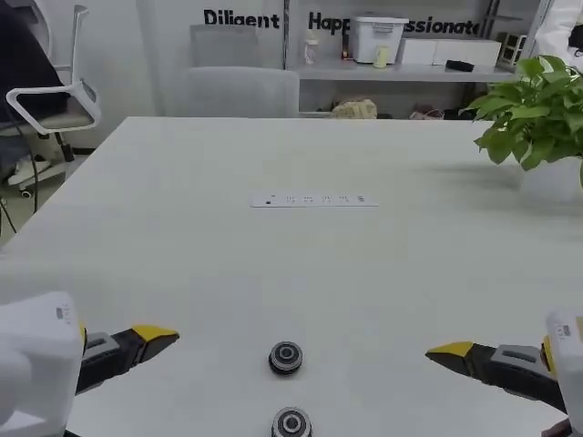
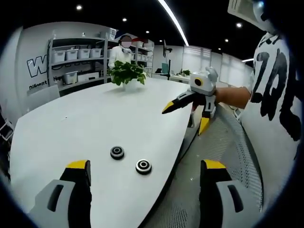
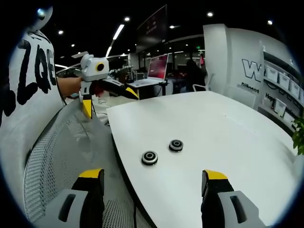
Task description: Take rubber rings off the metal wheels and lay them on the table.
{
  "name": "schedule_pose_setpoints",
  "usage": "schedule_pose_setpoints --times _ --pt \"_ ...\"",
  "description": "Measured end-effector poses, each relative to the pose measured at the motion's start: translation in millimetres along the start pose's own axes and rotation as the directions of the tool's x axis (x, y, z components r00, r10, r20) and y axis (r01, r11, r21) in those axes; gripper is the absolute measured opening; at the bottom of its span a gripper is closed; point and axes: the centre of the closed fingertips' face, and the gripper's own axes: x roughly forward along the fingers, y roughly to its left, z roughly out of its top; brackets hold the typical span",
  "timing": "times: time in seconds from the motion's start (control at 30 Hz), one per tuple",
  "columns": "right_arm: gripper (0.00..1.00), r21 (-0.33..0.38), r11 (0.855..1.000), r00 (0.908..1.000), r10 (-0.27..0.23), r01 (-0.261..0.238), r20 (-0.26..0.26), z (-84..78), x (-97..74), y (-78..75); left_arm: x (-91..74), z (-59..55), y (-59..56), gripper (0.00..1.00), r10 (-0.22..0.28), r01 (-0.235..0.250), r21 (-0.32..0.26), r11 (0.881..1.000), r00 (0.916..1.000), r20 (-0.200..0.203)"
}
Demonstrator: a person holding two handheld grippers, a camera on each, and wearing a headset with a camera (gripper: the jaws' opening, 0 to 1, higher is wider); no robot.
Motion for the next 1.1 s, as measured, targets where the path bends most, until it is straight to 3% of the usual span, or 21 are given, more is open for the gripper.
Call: schedule_pose_setpoints --times 0.8,1.1 --pt "0.81 -0.006 1.000 0.9997 -0.022 0.022 0.013 6.0 0.9 -8.7 2.3 2.5 1.9 0.89 -0.013 0.013 0.003 1.000 0.9999 -0.007" --pt "0.80 -0.004 1.000 0.9993 -0.025 0.025 0.028 9.8 3.8 -12.9 1.2 3.0 9.6 0.89 -0.001 0.001 -0.004 1.000 1.0000 -0.002"
